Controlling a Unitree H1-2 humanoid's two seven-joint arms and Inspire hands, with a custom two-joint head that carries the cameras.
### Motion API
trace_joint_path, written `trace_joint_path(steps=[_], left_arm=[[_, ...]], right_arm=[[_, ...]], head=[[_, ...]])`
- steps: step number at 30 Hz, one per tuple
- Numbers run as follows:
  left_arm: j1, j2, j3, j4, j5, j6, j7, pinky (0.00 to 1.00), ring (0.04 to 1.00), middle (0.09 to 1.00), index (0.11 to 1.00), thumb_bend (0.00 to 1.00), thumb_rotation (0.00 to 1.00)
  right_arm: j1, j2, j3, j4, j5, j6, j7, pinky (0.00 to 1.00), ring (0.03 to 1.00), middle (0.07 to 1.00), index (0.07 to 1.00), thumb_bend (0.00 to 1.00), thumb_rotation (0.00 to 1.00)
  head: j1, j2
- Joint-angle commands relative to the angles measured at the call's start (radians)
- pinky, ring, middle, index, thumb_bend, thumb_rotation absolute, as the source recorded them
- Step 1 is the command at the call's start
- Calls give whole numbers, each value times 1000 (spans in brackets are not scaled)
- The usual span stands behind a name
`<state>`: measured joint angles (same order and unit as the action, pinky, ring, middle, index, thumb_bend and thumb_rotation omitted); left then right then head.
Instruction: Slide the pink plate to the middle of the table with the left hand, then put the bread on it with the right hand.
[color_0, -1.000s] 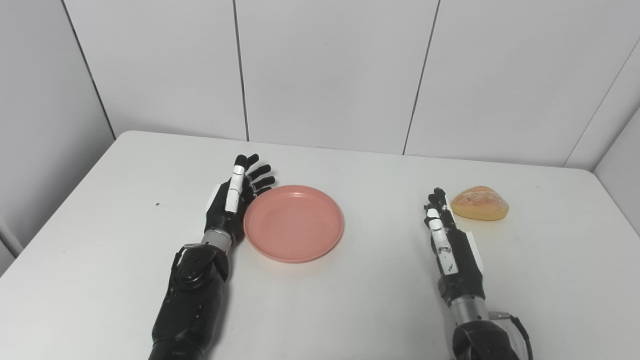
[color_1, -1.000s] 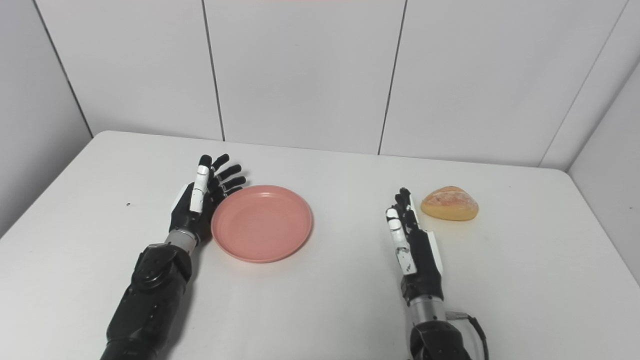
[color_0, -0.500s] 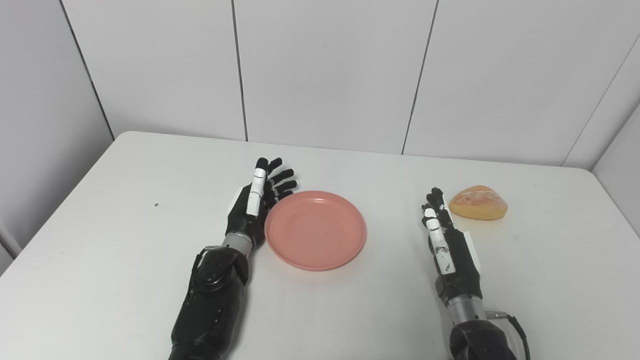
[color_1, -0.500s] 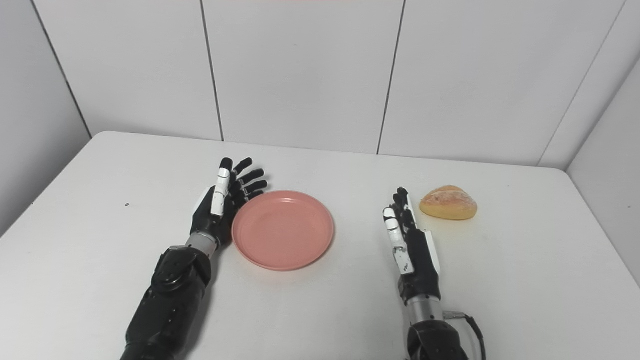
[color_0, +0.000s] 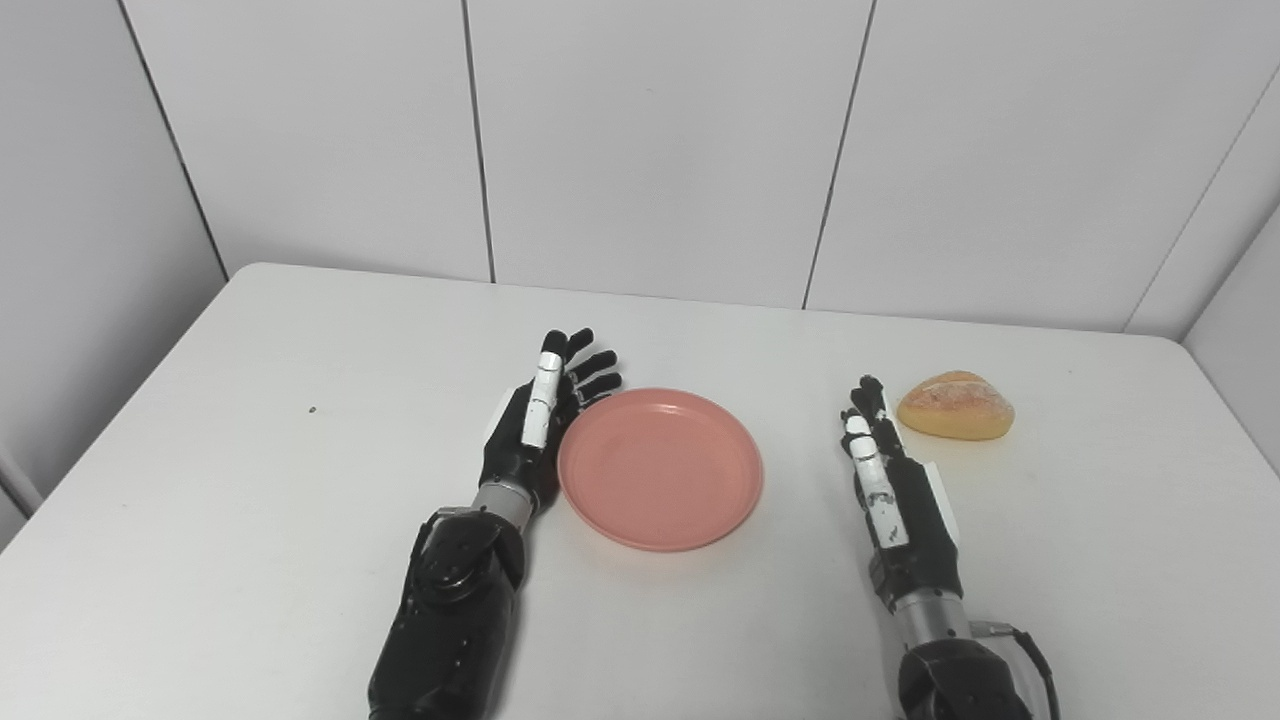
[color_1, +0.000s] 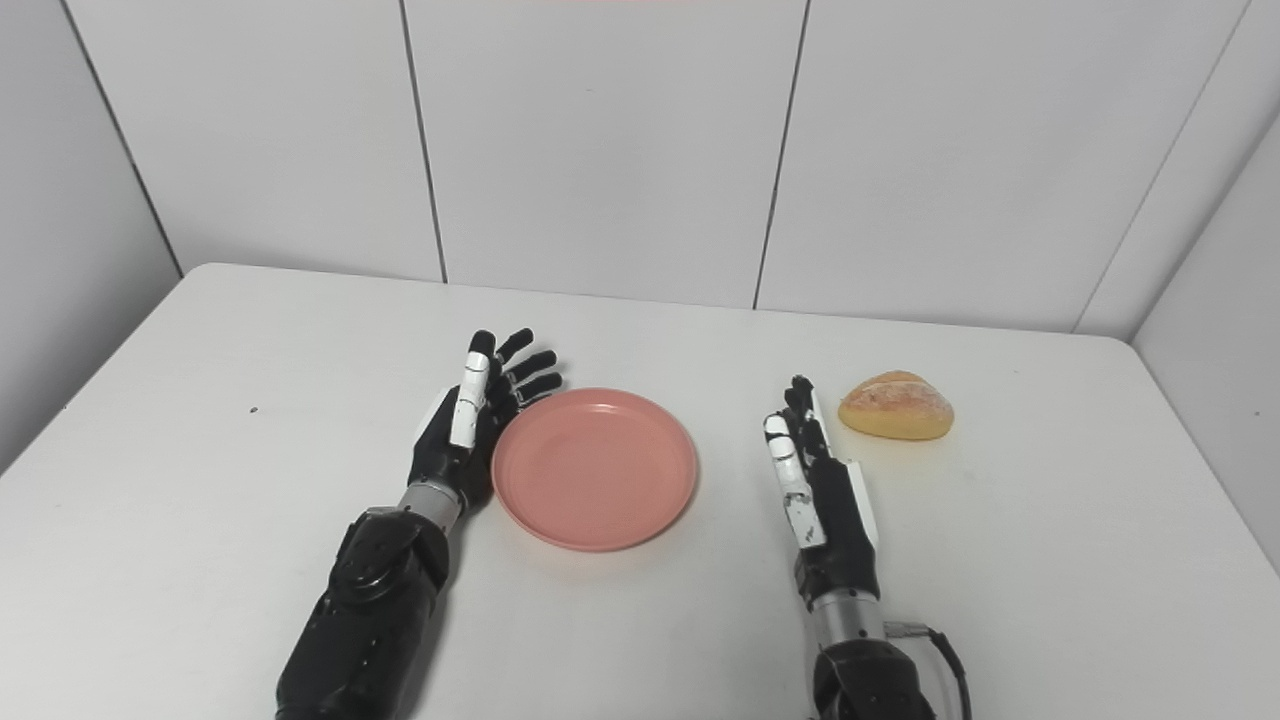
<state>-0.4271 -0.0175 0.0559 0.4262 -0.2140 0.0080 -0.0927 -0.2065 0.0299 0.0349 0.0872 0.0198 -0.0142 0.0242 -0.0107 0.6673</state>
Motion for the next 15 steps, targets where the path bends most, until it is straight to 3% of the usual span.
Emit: trace_joint_path(steps=[1, 6, 11, 15], left_arm=[[-23, -13, -12, -35, 13, -24, -7, 803, 796, 825, 863, 776, 961], [-20, -22, -18, -29, 29, -39, 3, 791, 774, 800, 851, 785, 947], [-16, -57, 8, -20, 2, -67, 15, 707, 701, 749, 810, 793, 817], [-10, -72, 12, -27, 3, -50, 3, 708, 709, 758, 812, 795, 810]], right_arm=[[-40, 7, 3, -35, 2, -12, 3, 1000, 999, 998, 1000, 588, 875], [-41, 7, 3, -33, 5, -7, 4, 1000, 1000, 1000, 1000, 601, 873], [-42, 8, 3, -29, 5, -8, 3, 1000, 1000, 998, 1000, 608, 870], [-42, 7, 4, -33, 3, -8, 4, 1000, 1000, 1000, 1000, 600, 871]], head=[[-2, 1], [-2, 1], [-3, 3], [-3, 5]])
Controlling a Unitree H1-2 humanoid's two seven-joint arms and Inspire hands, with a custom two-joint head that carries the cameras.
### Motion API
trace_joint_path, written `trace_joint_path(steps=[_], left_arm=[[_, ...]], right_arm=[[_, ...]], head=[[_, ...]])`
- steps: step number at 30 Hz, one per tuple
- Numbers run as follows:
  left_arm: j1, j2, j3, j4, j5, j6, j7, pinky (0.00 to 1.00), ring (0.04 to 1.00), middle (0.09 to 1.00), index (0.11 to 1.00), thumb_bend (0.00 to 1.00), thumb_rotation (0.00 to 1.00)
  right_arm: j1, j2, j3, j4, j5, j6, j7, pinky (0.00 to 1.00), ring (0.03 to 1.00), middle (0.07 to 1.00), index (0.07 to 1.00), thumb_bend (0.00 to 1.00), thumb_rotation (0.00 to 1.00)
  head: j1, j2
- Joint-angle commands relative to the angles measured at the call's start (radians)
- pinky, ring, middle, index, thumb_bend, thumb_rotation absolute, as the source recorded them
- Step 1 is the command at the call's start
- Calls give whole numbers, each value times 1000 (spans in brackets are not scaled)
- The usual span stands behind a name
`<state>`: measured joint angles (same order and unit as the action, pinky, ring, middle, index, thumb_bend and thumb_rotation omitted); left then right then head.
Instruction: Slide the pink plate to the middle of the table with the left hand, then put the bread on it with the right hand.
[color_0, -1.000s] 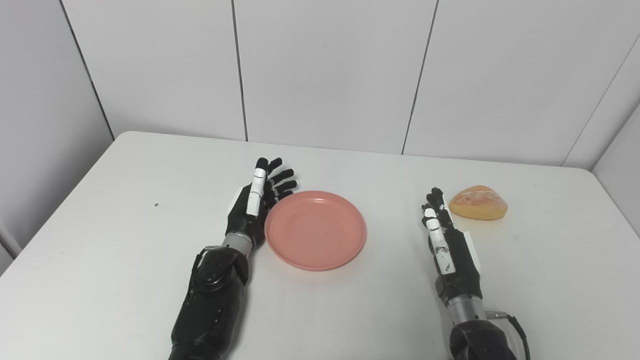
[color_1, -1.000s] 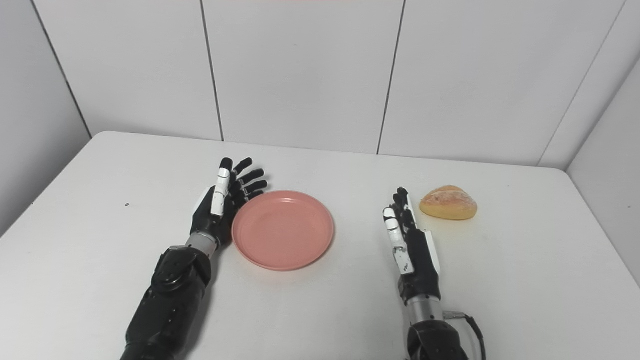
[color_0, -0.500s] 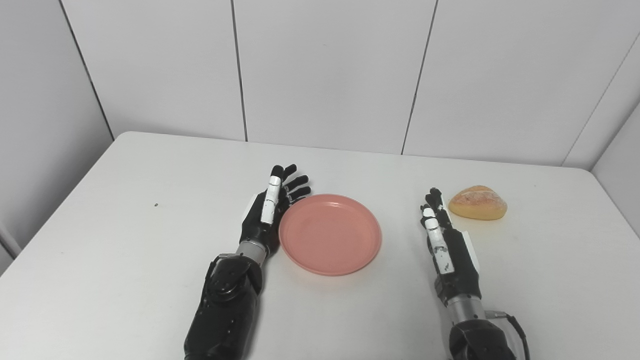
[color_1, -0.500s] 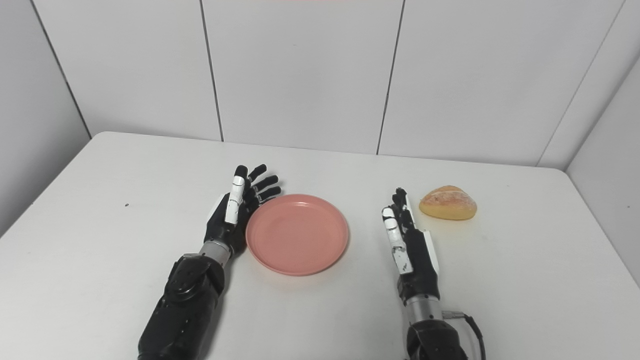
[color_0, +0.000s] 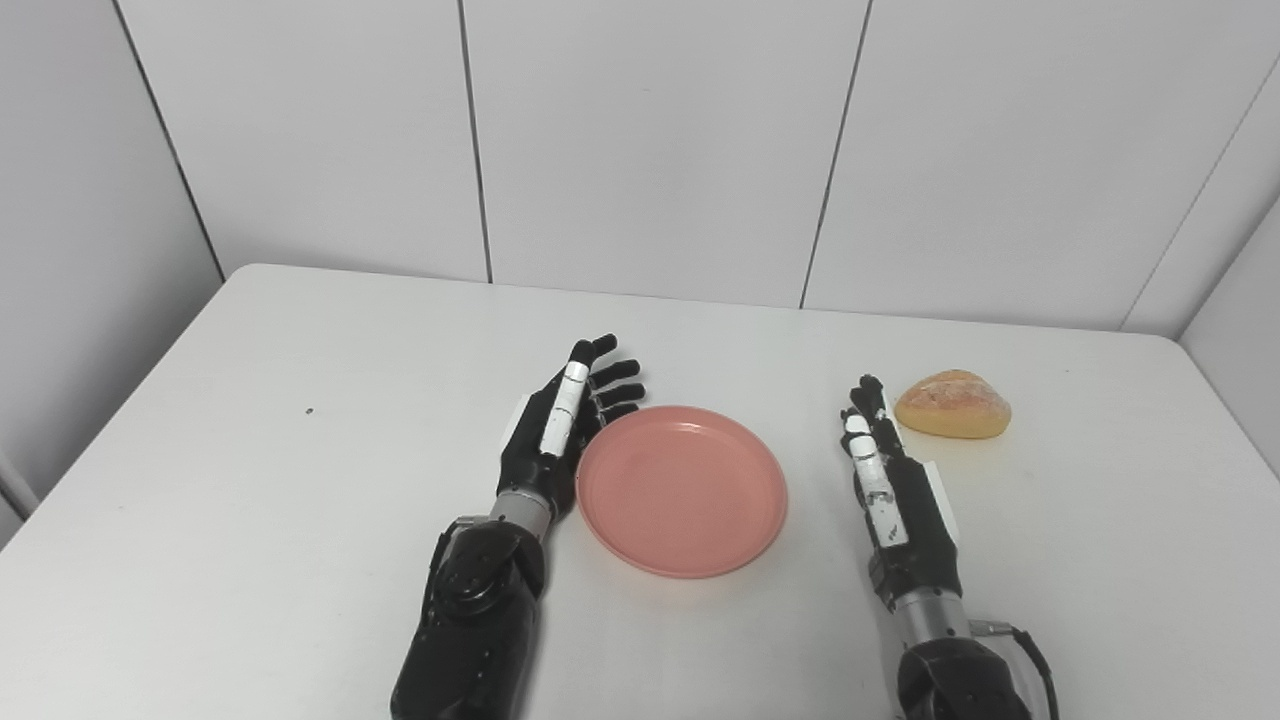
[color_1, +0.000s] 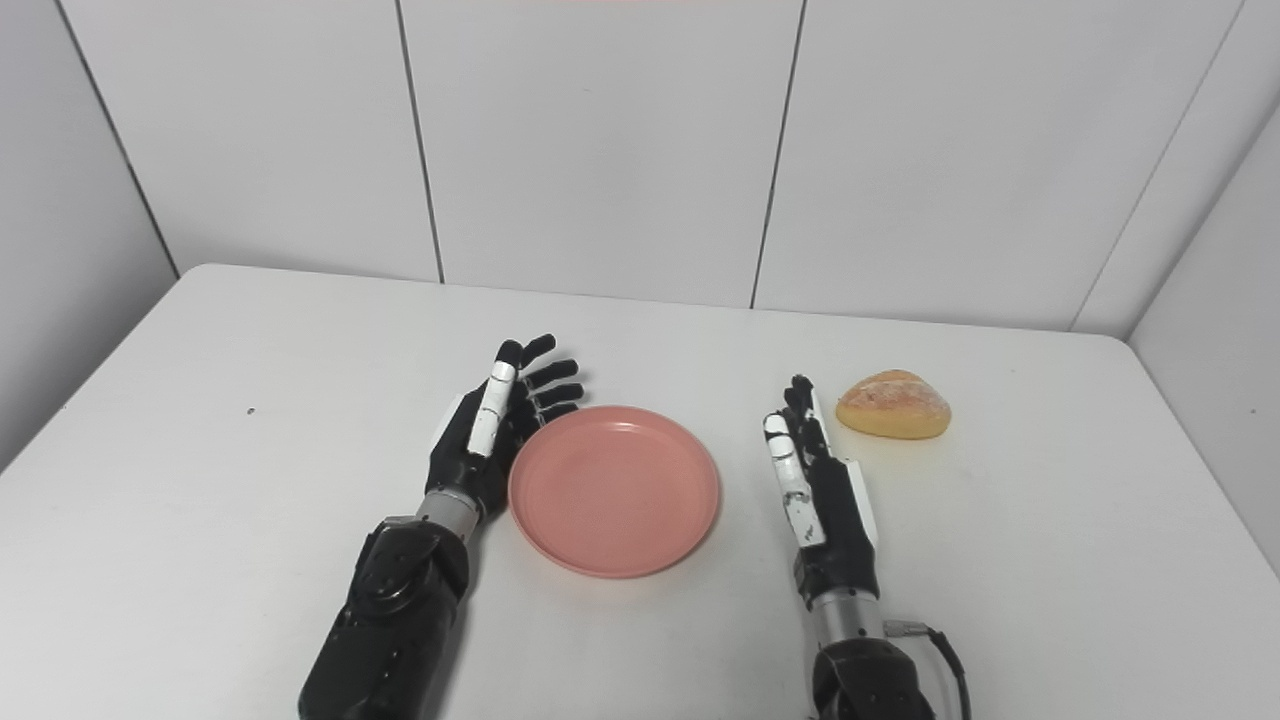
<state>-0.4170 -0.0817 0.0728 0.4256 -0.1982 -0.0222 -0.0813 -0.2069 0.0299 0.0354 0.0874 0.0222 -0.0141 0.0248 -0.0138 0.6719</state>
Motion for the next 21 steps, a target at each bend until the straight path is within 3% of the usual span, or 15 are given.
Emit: trace_joint_path(steps=[1, 7, 11, 15, 21], left_arm=[[-17, -10, -8, -32, -12, -13, -12, 730, 725, 769, 823, 797, 826], [9, -8, -30, -58, 0, -2, -35, 822, 791, 812, 851, 841, 837], [27, 20, -57, -89, 25, 28, -43, 978, 939, 920, 912, 874, 891], [39, 34, -61, -106, 27, 16, -49, 1000, 998, 995, 959, 825, 901], [44, 65, -67, -113, 58, -16, -49, 1000, 1000, 1000, 981, 784, 938]], right_arm=[[-41, 6, 5, -33, -1, -8, 3, 1000, 1000, 1000, 1000, 596, 877], [-41, 5, 6, -38, -4, -1, 2, 1000, 1000, 1000, 1000, 602, 885], [-43, 7, 5, -37, -2, 0, 0, 1000, 1000, 1000, 1000, 603, 882], [-45, 7, 6, -33, -5, -4, -2, 1000, 1000, 998, 1000, 601, 885], [-46, 6, 8, -35, -5, -1, 1, 1000, 1000, 997, 1000, 602, 887]], head=[[1, 0], [2, 1], [5, 1], [7, 2], [9, 2]])
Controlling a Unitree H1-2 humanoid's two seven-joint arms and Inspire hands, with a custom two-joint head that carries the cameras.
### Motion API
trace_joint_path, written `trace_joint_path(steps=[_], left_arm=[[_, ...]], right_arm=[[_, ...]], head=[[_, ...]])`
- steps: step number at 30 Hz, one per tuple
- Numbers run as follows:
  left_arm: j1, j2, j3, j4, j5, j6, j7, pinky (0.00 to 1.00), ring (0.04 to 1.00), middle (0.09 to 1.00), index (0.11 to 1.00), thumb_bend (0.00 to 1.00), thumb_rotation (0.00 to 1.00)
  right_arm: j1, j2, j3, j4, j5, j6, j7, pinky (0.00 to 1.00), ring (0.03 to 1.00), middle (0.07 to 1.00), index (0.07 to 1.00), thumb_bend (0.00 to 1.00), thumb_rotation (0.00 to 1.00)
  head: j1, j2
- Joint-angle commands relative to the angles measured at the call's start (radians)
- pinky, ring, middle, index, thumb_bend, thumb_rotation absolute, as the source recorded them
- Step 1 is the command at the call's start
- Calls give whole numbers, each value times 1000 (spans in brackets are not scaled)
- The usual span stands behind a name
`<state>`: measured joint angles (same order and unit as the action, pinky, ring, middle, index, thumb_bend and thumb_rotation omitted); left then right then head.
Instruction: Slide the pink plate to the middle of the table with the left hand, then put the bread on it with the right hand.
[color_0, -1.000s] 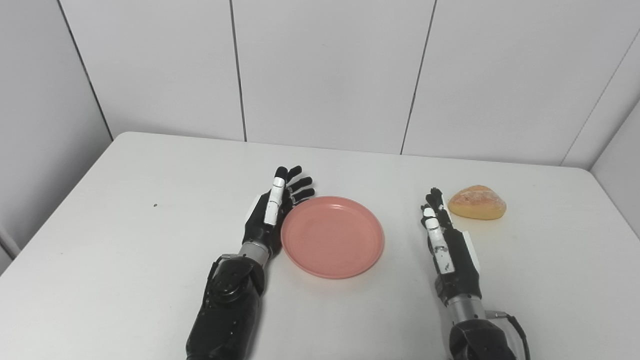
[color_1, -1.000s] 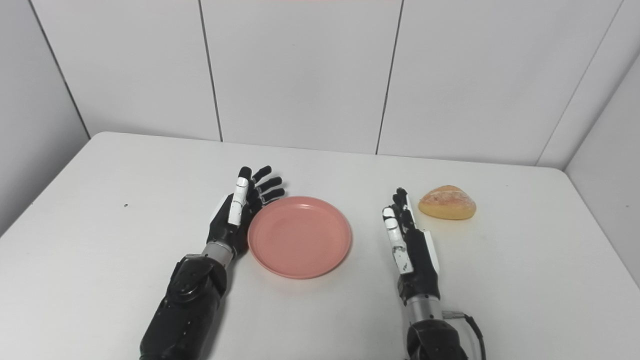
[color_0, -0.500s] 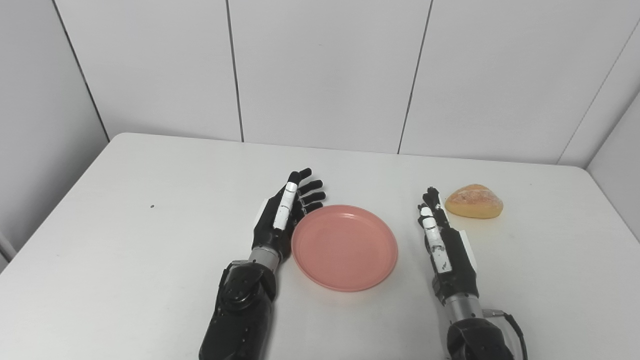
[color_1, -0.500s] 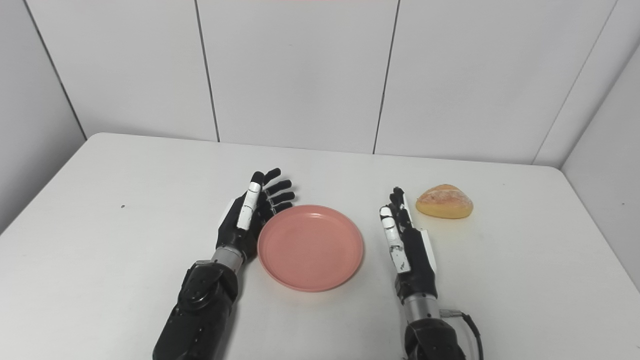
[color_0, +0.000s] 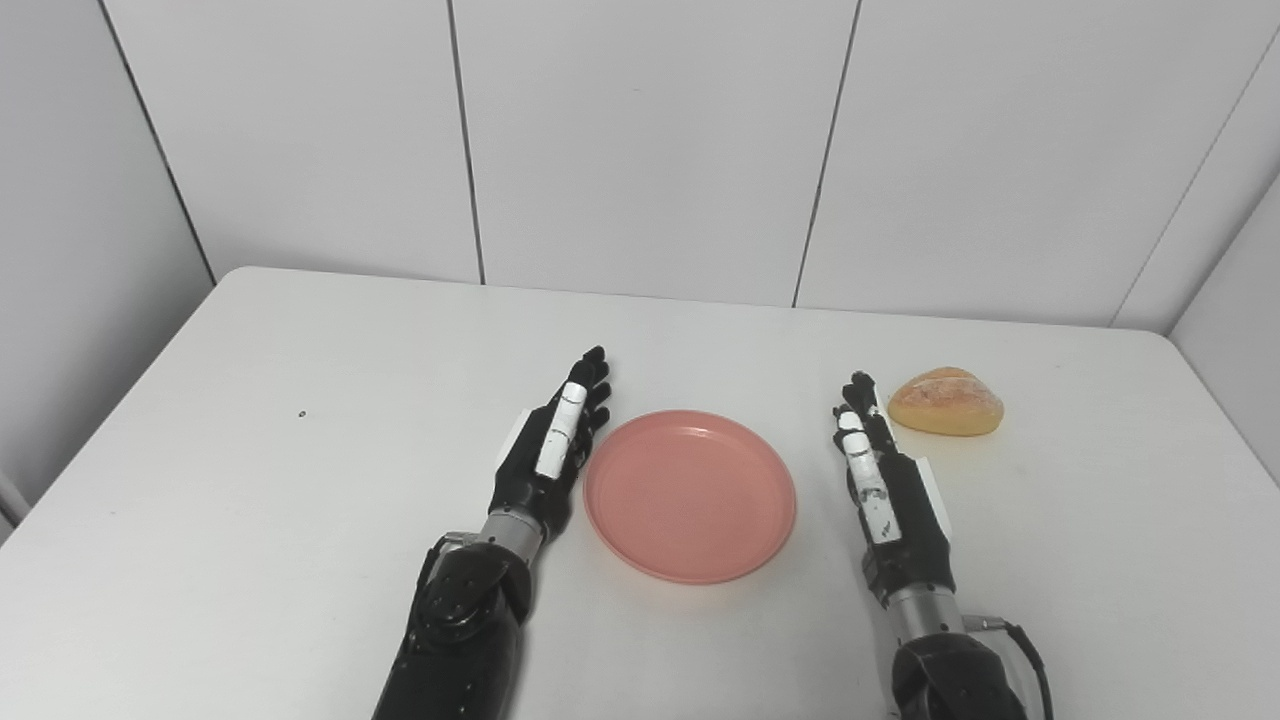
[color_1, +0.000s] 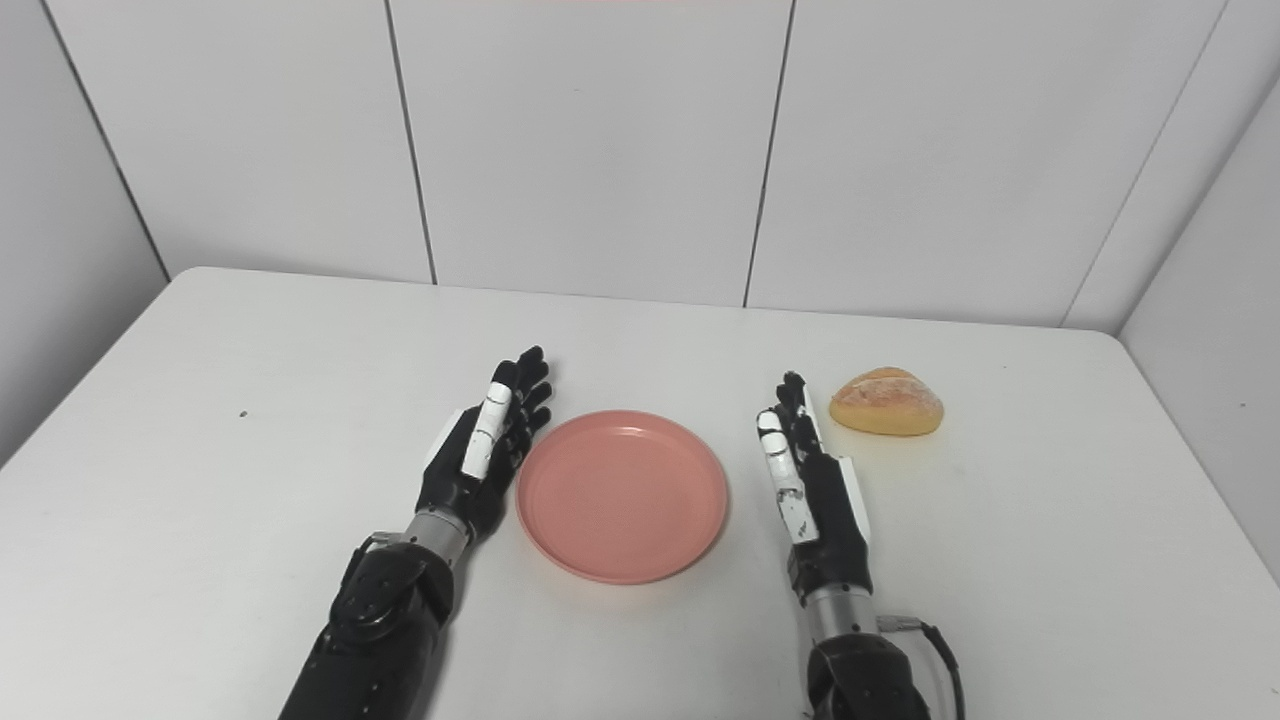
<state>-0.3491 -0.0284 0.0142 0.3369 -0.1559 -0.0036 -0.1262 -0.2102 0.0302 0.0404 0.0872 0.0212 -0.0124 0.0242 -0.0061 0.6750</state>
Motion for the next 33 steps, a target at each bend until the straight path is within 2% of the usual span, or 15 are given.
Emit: trace_joint_path(steps=[1, 6, 15, 20, 25, 27, 30, 32, 33], left_arm=[[-24, 19, -10, -24, 23, -39, -5, 1000, 1000, 1000, 993, 793, 959], [-12, 32, -13, -33, 38, -65, -5, 1000, 1000, 1000, 1000, 804, 993], [24, 23, -24, -60, 61, -76, 9, 1000, 1000, 1000, 1000, 789, 1000], [30, 10, -33, -45, 80, -109, 20, 1000, 1000, 1000, 1000, 767, 1000], [23, -6, -44, -23, 74, -134, 14, 1000, 1000, 1000, 991, 800, 966], [20, -11, -47, -18, 68, -135, 10, 1000, 1000, 1000, 995, 804, 967], [13, -20, -49, -7, 64, -138, 10, 1000, 1000, 1000, 996, 798, 961], [8, -21, -49, 1, 69, -140, 13, 1000, 1000, 1000, 996, 799, 969], [5, -21, -48, 6, 70, -144, 15, 1000, 996, 1000, 990, 803, 976]], right_arm=[[-43, 5, 4, -34, -7, -6, 1, 1000, 1000, 997, 1000, 604, 893], [-45, 5, 3, -31, -5, -10, -1, 1000, 999, 996, 1000, 608, 889], [-48, 0, 0, -30, 2, -16, 5, 1000, 1000, 998, 1000, 615, 888], [-72, -19, -11, -29, -9, -35, 0, 1000, 999, 988, 1000, 583, 881], [-123, -83, -28, -33, -54, -83, -10, 1000, 975, 967, 979, 588, 853], [-140, -117, -35, -36, -94, -97, -23, 1000, 964, 957, 963, 638, 830], [-157, -169, -47, -50, -139, -86, -29, 954, 937, 925, 940, 628, 842], [-178, -214, -63, -62, -124, -48, -2, 914, 909, 903, 914, 630, 784], [-186, -231, -69, -66, -114, -32, 10, 897, 904, 893, 900, 637, 714]], head=[[1, -1], [5, 0], [0, 5], [-23, 5], [-40, -2], [-42, -4], [-50, -15], [-47, -20], [-46, -20]])
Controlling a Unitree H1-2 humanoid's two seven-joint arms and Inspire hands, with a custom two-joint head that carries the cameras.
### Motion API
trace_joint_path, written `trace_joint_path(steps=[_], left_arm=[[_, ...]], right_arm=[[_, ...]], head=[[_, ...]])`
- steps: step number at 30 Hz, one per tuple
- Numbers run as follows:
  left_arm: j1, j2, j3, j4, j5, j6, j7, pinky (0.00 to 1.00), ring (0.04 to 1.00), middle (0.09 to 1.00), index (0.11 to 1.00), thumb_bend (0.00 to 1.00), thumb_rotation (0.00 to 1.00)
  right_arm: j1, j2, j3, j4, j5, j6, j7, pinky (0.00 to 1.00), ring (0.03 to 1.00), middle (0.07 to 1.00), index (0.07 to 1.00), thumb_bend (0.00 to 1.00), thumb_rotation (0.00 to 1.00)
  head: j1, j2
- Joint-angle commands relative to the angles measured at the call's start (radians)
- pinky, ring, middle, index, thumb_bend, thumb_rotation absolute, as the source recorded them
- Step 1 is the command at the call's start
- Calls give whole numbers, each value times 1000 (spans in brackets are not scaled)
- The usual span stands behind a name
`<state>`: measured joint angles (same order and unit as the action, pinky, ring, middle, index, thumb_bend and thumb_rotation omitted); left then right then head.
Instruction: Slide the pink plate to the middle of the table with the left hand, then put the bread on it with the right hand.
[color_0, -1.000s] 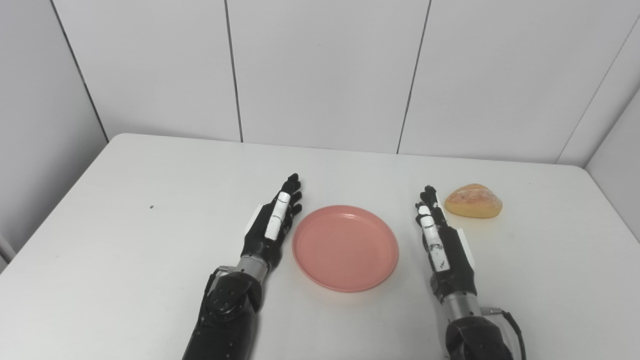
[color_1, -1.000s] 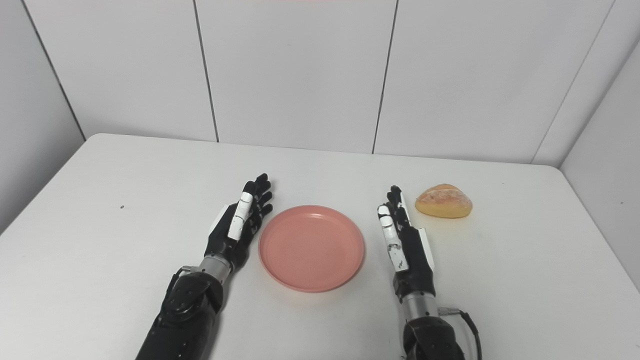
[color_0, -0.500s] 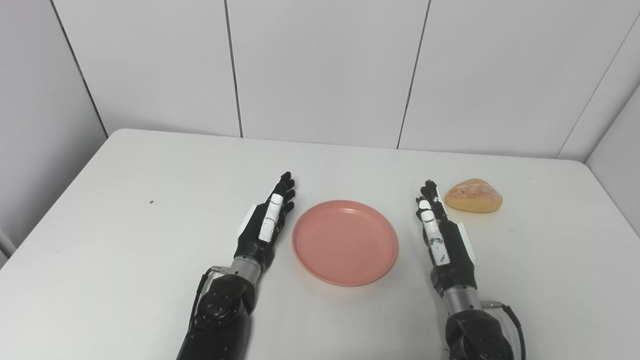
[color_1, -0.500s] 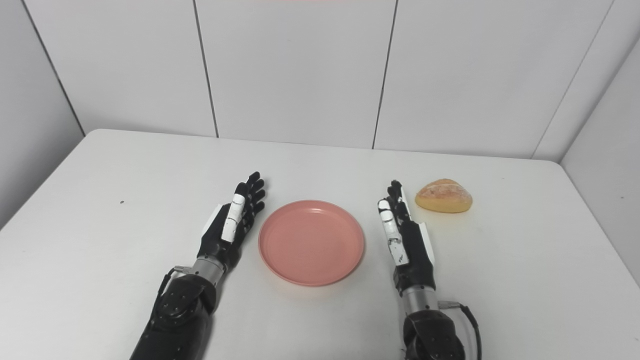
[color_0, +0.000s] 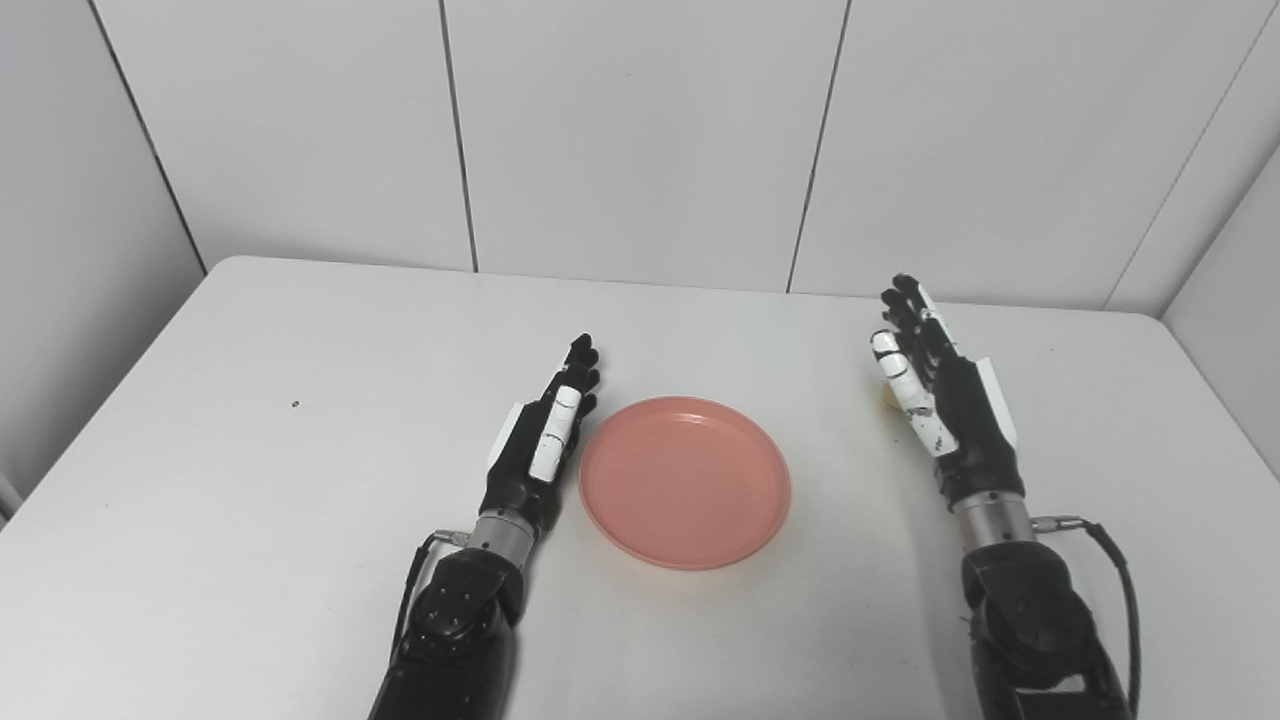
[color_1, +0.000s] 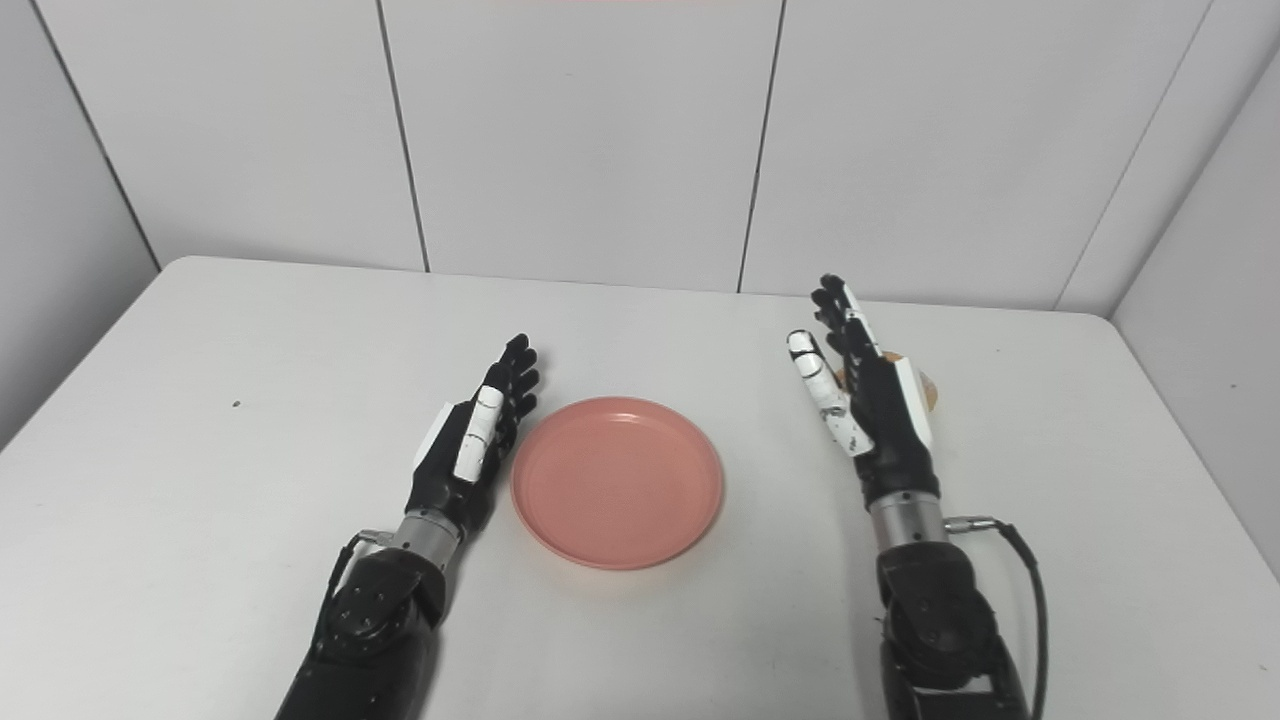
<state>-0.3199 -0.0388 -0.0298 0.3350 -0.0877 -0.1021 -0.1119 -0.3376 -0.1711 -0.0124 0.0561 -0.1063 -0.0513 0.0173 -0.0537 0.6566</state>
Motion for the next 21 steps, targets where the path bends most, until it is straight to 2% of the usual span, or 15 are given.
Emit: trace_joint_path(steps=[1, 2, 7, 10, 12, 17, 21], left_arm=[[-27, -11, -2, 13, 4, -50, 4, 1000, 995, 1000, 988, 804, 979], [-29, -13, 1, 17, 3, -55, 6, 1000, 986, 997, 980, 803, 983], [-34, -18, 18, 34, -5, -76, 18, 1000, 972, 978, 956, 783, 971], [-36, -16, 21, 39, -7, -71, 21, 1000, 980, 981, 958, 776, 978], [-39, -17, 23, 47, -9, -73, 23, 1000, 981, 982, 960, 779, 975], [-42, -16, 31, 59, -19, -78, 21, 1000, 973, 988, 974, 781, 957], [-41, -15, 39, 59, -23, -75, 24, 1000, 968, 987, 973, 765, 965]], right_arm=[[-68, -44, -21, -32, 22, 17, 25, 892, 902, 890, 895, 639, 690], [-78, -62, -24, -26, 22, 22, 33, 881, 898, 884, 889, 658, 636], [-140, -167, -21, 32, -25, 31, 64, 838, 879, 880, 887, 698, 591], [-186, -222, -19, 92, -73, 14, 61, 758, 868, 870, 882, 687, 479], [-219, -254, -15, 147, -93, -4, 65, 709, 868, 872, 884, 695, 440], [-310, -347, 37, 325, -173, -69, 82, 852, 896, 874, 881, 733, 422], [-367, -394, 81, 428, -220, -105, 93, 852, 894, 874, 874, 754, 420]], head=[[2, -4], [2, -4], [-12, -16], [-12, -16], [-20, -20], [-43, -26], [-59, -30]])
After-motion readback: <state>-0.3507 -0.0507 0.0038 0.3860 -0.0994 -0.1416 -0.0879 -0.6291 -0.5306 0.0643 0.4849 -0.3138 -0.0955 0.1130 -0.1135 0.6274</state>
